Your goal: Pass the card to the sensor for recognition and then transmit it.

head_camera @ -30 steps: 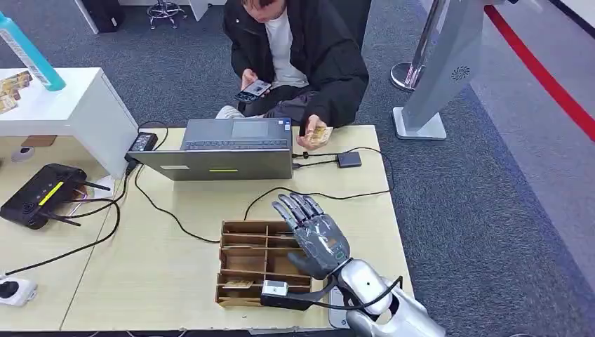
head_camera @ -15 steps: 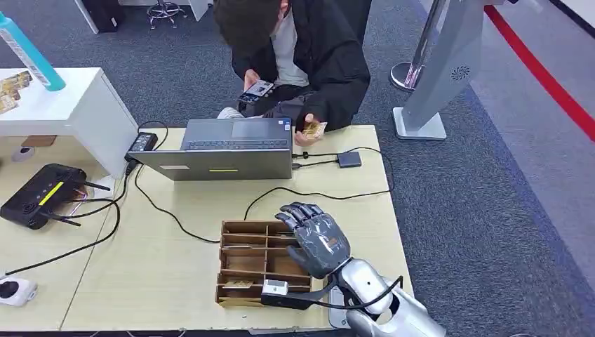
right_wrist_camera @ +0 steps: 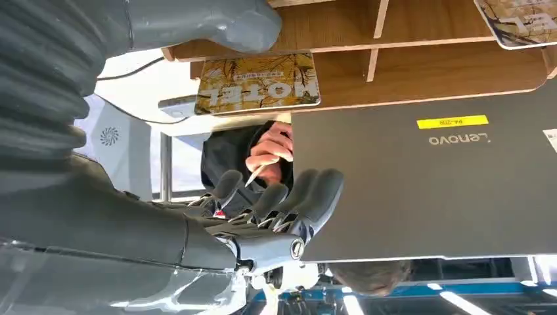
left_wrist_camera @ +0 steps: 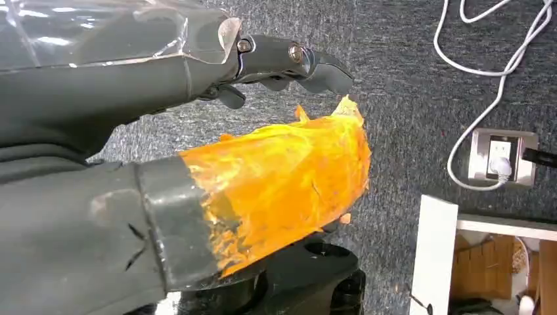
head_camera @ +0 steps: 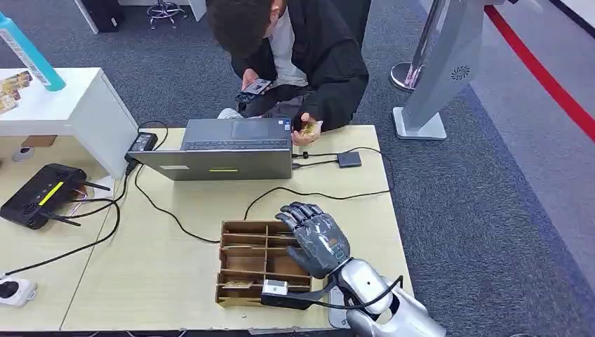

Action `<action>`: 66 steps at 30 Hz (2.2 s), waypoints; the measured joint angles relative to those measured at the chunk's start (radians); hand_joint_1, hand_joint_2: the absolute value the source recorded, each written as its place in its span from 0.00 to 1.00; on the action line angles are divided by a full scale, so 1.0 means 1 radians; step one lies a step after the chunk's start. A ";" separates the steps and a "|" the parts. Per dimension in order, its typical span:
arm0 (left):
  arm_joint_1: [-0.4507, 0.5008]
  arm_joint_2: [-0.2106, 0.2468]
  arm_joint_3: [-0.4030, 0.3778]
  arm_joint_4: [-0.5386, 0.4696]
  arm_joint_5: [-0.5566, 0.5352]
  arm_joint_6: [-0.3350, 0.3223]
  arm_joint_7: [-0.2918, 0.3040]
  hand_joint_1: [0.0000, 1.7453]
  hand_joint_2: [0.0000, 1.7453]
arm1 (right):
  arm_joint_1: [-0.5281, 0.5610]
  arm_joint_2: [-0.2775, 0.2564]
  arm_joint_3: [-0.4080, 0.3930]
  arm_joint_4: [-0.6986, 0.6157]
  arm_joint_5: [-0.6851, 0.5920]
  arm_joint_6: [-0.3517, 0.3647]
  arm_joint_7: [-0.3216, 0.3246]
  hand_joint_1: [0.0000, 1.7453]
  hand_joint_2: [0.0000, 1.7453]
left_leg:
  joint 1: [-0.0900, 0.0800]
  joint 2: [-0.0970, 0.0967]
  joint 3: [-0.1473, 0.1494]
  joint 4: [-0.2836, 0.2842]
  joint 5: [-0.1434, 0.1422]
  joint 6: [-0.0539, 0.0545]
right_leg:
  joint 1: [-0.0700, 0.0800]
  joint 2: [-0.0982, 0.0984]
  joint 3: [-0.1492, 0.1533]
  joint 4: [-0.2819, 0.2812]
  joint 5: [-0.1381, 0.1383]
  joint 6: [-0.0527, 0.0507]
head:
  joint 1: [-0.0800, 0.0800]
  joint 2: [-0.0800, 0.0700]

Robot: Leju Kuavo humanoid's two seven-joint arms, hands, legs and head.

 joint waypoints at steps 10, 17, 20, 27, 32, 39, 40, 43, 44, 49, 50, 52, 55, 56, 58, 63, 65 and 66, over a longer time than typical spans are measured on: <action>0.000 0.000 0.000 0.000 0.002 0.002 0.000 0.00 0.00 | 0.000 0.000 0.000 0.001 -0.001 0.006 0.000 0.29 1.00 | 0.000 0.000 0.000 0.000 0.000 0.000 | 0.000 0.000 0.000 0.000 0.000 0.000 | 0.000 0.000; 0.000 0.000 0.000 0.000 0.005 0.003 0.001 0.00 0.00 | 0.001 0.000 0.000 0.003 0.001 0.006 0.002 0.30 1.00 | 0.000 0.000 0.000 0.000 0.000 0.000 | 0.000 0.000 0.000 0.000 0.000 0.000 | 0.000 0.000; 0.000 0.000 0.000 0.000 0.008 0.003 0.001 0.00 0.00 | 0.001 0.000 0.000 0.005 0.001 0.006 0.002 0.31 1.00 | 0.000 0.000 0.000 0.000 0.000 0.000 | 0.000 0.000 0.000 0.000 0.000 0.000 | 0.000 0.000; 0.000 0.000 0.000 0.000 0.010 0.003 0.002 0.00 0.00 | 0.002 0.000 -0.001 0.005 0.004 0.008 0.006 0.36 1.00 | 0.000 0.000 0.000 0.000 0.000 0.000 | 0.000 0.000 0.000 0.000 0.000 0.000 | 0.000 0.000; 0.000 0.000 0.000 0.000 0.010 0.003 0.002 0.00 0.00 | 0.002 0.000 -0.001 0.005 0.005 0.011 0.009 0.35 1.00 | 0.000 0.000 0.000 0.000 0.000 0.000 | 0.000 0.000 0.000 0.000 0.000 0.000 | 0.000 0.000; 0.000 0.000 0.000 0.000 0.011 0.003 0.002 0.00 0.00 | 0.002 0.000 -0.001 0.006 0.007 0.015 0.011 0.42 1.00 | 0.000 0.000 0.000 0.000 0.000 0.000 | 0.000 0.000 0.000 0.000 0.000 0.000 | 0.000 0.000; 0.000 0.000 0.000 0.000 0.011 0.004 0.002 0.00 0.00 | 0.002 0.000 -0.001 0.007 0.007 0.016 0.012 0.46 1.00 | 0.000 0.000 0.000 0.000 0.000 0.000 | 0.000 0.000 0.000 0.000 0.000 0.000 | 0.000 0.000; 0.000 0.000 0.000 0.000 0.011 0.006 0.004 0.00 0.00 | 0.002 0.000 -0.001 0.013 0.008 0.019 0.013 0.56 1.00 | 0.000 0.000 0.000 0.000 0.000 0.000 | 0.000 0.000 0.000 0.000 0.000 0.000 | 0.000 0.000; 0.000 0.000 -0.001 0.000 0.011 0.006 0.004 0.00 0.00 | 0.002 0.000 -0.001 0.015 0.008 0.022 0.013 0.56 1.00 | 0.000 0.000 0.000 0.000 0.000 0.000 | 0.000 0.000 0.000 0.000 0.000 0.000 | 0.000 0.000; 0.000 0.000 -0.001 0.000 0.012 0.005 0.004 0.00 0.00 | 0.002 0.000 -0.001 0.019 0.008 0.024 0.015 0.75 1.00 | 0.000 0.000 0.000 0.000 0.000 0.000 | 0.000 0.000 0.000 0.000 0.000 0.000 | 0.000 0.000; 0.000 0.000 -0.001 0.000 0.012 0.005 0.004 0.00 0.00 | 0.001 0.000 -0.001 0.019 0.008 0.024 0.015 0.79 1.00 | 0.000 0.000 0.000 0.000 0.000 0.000 | 0.000 0.000 0.000 0.000 0.000 0.000 | 0.000 0.000; 0.000 0.000 -0.001 0.000 0.012 0.005 0.004 0.00 0.00 | 0.000 0.000 -0.002 0.019 0.008 0.024 0.015 0.80 1.00 | 0.000 0.000 0.000 0.000 0.000 0.000 | 0.000 0.000 0.000 0.000 0.000 0.000 | 0.000 0.000; 0.000 0.000 -0.001 0.000 0.012 0.005 0.004 0.00 0.00 | 0.001 0.000 -0.003 0.019 0.008 0.024 0.016 0.90 1.00 | 0.000 0.000 0.000 0.000 0.000 0.000 | 0.000 0.000 0.000 0.000 0.000 0.000 | 0.000 0.000; 0.000 0.000 -0.001 0.000 0.012 0.005 0.004 0.00 0.00 | 0.001 0.000 -0.003 0.019 0.008 0.024 0.016 0.93 1.00 | 0.000 0.000 0.000 0.000 0.000 0.000 | 0.000 0.000 0.000 0.000 0.000 0.000 | 0.000 0.000; 0.000 0.000 -0.001 0.000 0.013 0.005 0.004 0.00 0.00 | 0.001 0.000 -0.003 0.019 0.008 0.024 0.016 0.97 1.00 | 0.000 0.000 0.000 0.000 0.000 0.000 | 0.000 0.000 0.000 0.000 0.000 0.000 | 0.000 0.000; 0.000 0.000 -0.001 0.000 0.013 0.005 0.004 0.00 0.00 | 0.001 0.000 -0.003 0.019 0.008 0.024 0.016 1.00 1.00 | 0.000 0.000 0.000 0.000 0.000 0.000 | 0.000 0.000 0.000 0.000 0.000 0.000 | 0.000 0.000; 0.000 0.000 -0.001 0.000 0.013 0.005 0.004 0.00 0.00 | 0.001 0.000 -0.003 0.019 0.008 0.024 0.016 1.00 1.00 | 0.000 0.000 0.000 0.000 0.000 0.000 | 0.000 0.000 0.000 0.000 0.000 0.000 | 0.000 0.000; 0.000 0.000 -0.001 0.000 0.013 0.005 0.004 0.00 0.00 | 0.001 0.000 -0.003 0.019 0.008 0.024 0.016 1.00 1.00 | 0.000 0.000 0.000 0.000 0.000 0.000 | 0.000 0.000 0.000 0.000 0.000 0.000 | 0.000 0.000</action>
